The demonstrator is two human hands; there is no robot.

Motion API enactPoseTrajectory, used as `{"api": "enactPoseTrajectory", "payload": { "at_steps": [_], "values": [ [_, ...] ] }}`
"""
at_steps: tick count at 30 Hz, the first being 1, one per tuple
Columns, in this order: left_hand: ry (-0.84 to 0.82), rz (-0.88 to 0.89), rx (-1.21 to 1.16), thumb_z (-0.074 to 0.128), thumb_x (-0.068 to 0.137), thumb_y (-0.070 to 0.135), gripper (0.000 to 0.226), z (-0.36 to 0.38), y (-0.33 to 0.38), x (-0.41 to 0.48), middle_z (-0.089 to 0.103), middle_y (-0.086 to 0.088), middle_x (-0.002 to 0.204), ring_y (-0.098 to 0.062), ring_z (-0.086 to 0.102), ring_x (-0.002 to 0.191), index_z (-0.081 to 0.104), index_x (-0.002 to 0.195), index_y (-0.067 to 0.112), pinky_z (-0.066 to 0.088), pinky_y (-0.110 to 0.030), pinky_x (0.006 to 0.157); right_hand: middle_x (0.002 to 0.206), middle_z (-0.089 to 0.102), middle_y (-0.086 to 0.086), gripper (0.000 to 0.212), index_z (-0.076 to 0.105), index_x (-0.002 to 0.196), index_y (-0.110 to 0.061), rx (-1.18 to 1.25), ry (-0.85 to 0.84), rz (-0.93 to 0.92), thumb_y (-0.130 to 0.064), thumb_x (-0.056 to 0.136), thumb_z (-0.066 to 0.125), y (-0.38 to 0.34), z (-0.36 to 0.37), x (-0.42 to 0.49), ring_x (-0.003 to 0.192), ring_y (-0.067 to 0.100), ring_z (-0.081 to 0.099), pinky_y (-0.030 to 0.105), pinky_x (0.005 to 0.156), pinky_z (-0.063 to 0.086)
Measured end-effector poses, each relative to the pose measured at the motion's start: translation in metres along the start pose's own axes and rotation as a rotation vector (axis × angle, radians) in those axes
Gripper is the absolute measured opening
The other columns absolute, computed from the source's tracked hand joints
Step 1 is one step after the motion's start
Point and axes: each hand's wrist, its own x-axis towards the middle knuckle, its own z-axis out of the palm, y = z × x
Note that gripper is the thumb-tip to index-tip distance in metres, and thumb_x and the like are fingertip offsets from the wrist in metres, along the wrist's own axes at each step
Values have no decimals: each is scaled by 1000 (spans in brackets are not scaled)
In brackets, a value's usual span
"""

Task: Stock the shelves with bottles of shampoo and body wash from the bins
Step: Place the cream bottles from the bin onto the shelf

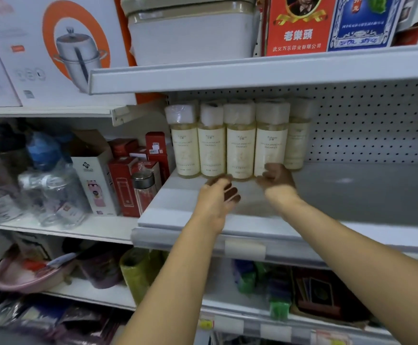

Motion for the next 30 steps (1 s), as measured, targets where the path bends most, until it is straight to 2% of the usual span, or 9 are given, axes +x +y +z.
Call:
{"api": "enactPoseTrajectory", "payload": {
  "at_steps": [3, 6, 9, 14, 16, 20, 24, 27, 30],
  "values": [
    [29, 30, -110, 60, 98, 11, 29, -34, 11, -33, 63, -16, 111, -30, 65, 105, 54, 125, 3, 55, -42, 94, 100, 64, 2, 25, 59, 115, -12, 129, -33, -92, 0, 93, 56, -17, 16, -42, 100, 22, 59, 32, 93, 50],
    [72, 75, -93, 60, 98, 13, 28, -71, 20, -63, 66, -16, 111, -29, 68, 101, 56, 124, 3, 59, -40, 86, 95, 65, -3, 21, 61, 104, -21, 135, -77, -209, -3, 94, 57, -27, 39, -84, 97, 20, 63, 42, 91, 56],
    [107, 95, -66, 61, 98, 15, 23, -110, 25, -87, 67, -15, 110, -28, 69, 97, 58, 119, 6, 60, -37, 80, 95, 66, -4, 25, 62, 105, -23, 162, -124, -281, -2, 93, 56, -36, 65, -130, 93, 16, 65, 35, 78, 59],
    [181, 33, -16, 58, 99, 19, 19, -177, 16, -115, 71, -11, 100, -22, 70, 85, 61, 115, 8, 60, -34, 75, 96, 68, -4, 23, 65, 106, -19, 141, -271, -291, -2, 95, 54, -21, 110, -195, 90, 12, 67, 28, 79, 56],
    [221, -16, 6, 57, 100, 20, 20, -206, 3, -121, 70, -9, 99, -21, 69, 84, 62, 115, 9, 59, -32, 72, 91, 68, 0, 22, 65, 101, -17, 139, -340, -237, 1, 93, 55, -2, 128, -214, 82, 15, 66, 28, 72, 56],
    [324, -160, 33, 55, 101, 21, 21, -265, -38, -129, 69, -10, 103, -23, 67, 88, 60, 117, 8, 57, -34, 75, 90, 66, 9, 25, 63, 94, -22, 64, -472, -34, 2, 94, 56, 55, 156, -243, 68, 13, 63, 25, 59, 54],
    [418, -327, 50, 55, 101, 23, 14, -316, -85, -133, 70, -9, 102, -22, 68, 87, 62, 107, 11, 55, -33, 71, 87, 61, 10, 17, 63, 104, -10, -18, -582, 209, 2, 95, 55, 114, 176, -261, 68, 16, 59, 21, 54, 52],
    [488, -436, 42, 57, 100, 25, 16, -351, -124, -131, 71, -7, 103, -20, 69, 89, 65, 103, 10, 57, -33, 74, 89, 61, 9, 17, 61, 110, -8, -82, -648, 379, 0, 96, 55, 160, 196, -269, 68, 15, 61, 21, 54, 52],
    [553, -533, 12, 57, 100, 25, 20, -383, -166, -126, 72, -5, 104, -20, 69, 90, 66, 108, 8, 57, -30, 68, 85, 60, 9, 15, 59, 107, -7, -79, -700, 553, 1, 96, 54, 211, 218, -279, 67, 18, 59, 20, 53, 50]
  ]
}}
